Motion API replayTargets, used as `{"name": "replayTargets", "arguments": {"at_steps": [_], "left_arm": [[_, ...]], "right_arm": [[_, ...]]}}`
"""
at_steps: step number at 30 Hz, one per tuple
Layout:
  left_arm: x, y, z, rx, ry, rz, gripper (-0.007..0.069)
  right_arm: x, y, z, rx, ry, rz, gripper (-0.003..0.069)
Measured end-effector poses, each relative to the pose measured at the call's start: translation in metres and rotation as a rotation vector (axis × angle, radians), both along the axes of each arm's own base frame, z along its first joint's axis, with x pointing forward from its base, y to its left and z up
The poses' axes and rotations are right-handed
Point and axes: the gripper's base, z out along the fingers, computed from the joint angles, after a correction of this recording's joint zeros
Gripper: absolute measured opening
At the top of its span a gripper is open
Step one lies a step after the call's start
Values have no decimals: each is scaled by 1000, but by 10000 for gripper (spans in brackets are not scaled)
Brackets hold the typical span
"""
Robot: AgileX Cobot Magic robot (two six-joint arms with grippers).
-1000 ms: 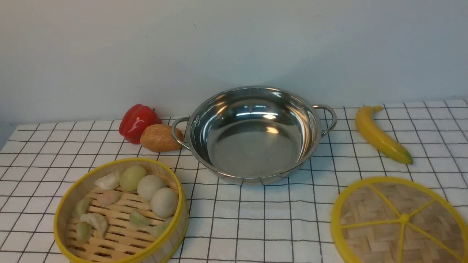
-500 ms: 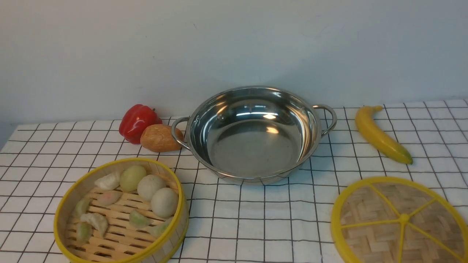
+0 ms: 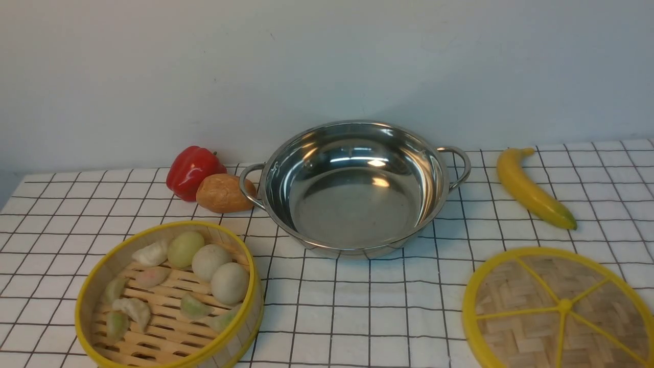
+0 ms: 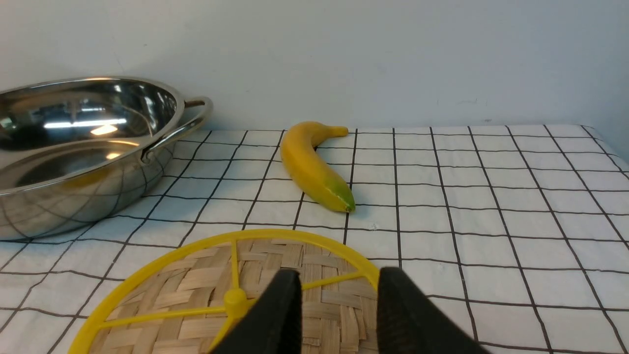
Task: Place the steamer in the pot on the white tablecloth, and put the lid on the steamer.
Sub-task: 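Grasp the rim of the steamer basket holding the buns with the left gripper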
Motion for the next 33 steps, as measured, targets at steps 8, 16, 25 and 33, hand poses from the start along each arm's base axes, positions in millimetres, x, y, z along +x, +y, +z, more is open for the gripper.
{"name": "replayTargets", "arguments": {"at_steps": [8,16,25,33], "left_arm": [[0,0,0,0,0,0,243],[0,0,0,-1,-1,0,243],[3,-5,15,-336,-176,15,243],[4,-1,30,-707,-356,76,243]], "right_arm": [[0,0,0,0,0,0,242],[0,0,0,0,0,0,242],[0,0,0,0,0,0,242],[0,0,0,0,0,0,242]]}}
